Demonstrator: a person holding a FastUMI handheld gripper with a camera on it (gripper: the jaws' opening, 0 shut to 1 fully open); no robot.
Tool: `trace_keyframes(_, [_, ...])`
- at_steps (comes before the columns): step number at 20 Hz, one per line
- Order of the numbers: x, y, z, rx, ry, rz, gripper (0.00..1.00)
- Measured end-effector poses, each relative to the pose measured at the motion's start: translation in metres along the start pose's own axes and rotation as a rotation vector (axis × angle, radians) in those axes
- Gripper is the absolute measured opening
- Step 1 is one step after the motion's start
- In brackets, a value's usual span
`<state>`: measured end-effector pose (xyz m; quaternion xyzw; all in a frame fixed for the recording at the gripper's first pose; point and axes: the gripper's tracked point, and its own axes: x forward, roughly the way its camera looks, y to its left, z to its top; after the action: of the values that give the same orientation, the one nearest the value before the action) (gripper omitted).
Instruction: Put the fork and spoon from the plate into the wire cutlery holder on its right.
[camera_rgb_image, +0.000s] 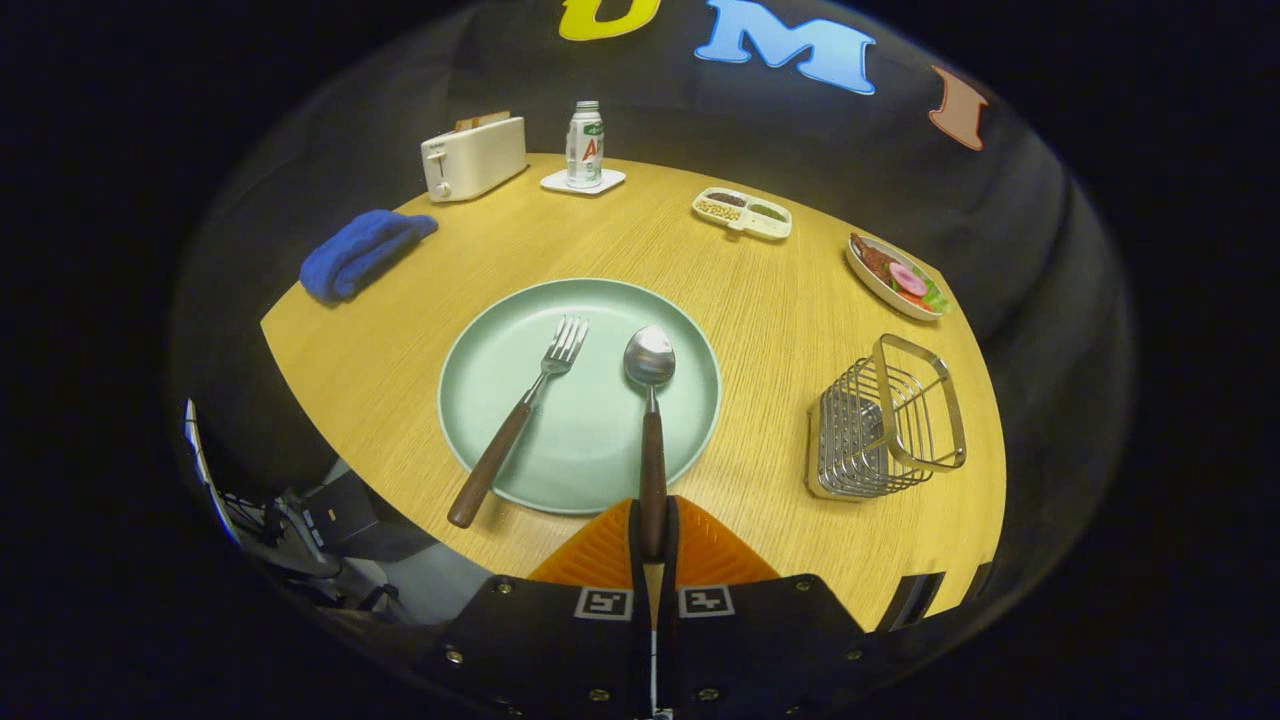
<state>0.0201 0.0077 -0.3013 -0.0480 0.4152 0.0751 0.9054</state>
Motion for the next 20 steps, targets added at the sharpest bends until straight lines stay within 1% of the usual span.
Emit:
trace_keyframes(6, [-0.036, -0.015, 0.009, -0.021, 0.042, 0.039, 0.02])
trace_keyframes(9, [-0.056, -0.024, 0.015, 0.010, 0.048, 0.044, 0.02])
trace_keyframes(13, [-0.082, -0.037, 0.016, -0.016, 0.079, 0.040, 0.03])
trace_keyframes(14, [-0.088, -0.041, 0.016, 0.000, 0.081, 0.040, 0.02])
trace_keyframes(18, [-0.113, -0.067, 0.013, 0.037, 0.086, -0.004, 0.02])
trace_keyframes(20, [-0.123, -0.082, 0.014, 0.086, 0.079, -0.021, 0.02])
